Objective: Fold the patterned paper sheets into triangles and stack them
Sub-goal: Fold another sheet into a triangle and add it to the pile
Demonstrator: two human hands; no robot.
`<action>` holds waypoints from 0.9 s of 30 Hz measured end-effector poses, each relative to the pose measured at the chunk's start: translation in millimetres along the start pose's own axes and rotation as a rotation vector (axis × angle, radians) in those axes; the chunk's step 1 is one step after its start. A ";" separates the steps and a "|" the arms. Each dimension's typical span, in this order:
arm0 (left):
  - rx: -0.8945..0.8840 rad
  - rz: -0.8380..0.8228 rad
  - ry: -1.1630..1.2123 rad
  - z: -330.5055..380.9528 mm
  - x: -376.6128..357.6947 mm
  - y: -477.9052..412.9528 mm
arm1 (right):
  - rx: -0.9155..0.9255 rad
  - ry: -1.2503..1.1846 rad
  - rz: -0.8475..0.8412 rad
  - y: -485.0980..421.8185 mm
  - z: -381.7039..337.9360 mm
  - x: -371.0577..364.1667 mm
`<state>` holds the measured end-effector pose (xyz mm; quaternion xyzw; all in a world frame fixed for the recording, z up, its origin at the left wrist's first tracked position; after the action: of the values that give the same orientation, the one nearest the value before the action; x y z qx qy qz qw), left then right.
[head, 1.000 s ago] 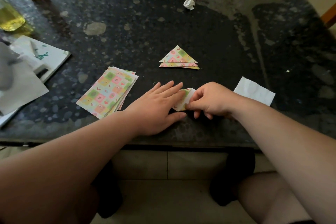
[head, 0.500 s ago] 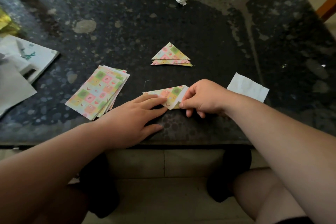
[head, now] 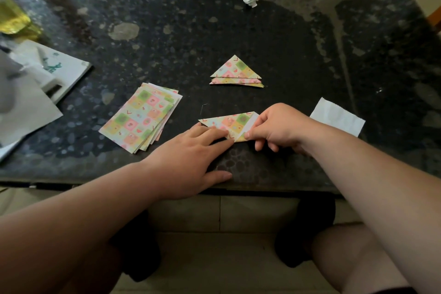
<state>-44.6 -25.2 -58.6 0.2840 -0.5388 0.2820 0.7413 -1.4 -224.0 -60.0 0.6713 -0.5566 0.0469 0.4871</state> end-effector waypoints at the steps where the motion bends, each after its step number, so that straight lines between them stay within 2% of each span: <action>1: -0.001 0.010 0.001 0.6 0.6 -0.1 | -0.009 -0.001 0.003 -0.6 0.1 -0.1; 27: 0.002 0.018 -0.111 11.9 -5.1 -4.2 | -0.036 -0.018 0.065 -5.7 0.3 -2.7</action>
<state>-50.5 -37.3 -60.9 0.2950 -0.5814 0.2731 0.7074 1.9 -222.9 -65.3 0.6443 -0.5834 0.0464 0.4923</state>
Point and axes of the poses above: each hand's wrist, its own y-axis away from the middle knuckle, its own x-axis out of the back of the hand, z = x × y, the point moved 4 cm from there along -y, towards the middle knuckle, and after that the axes turned 7 degrees about z, right-handed, at the moved point
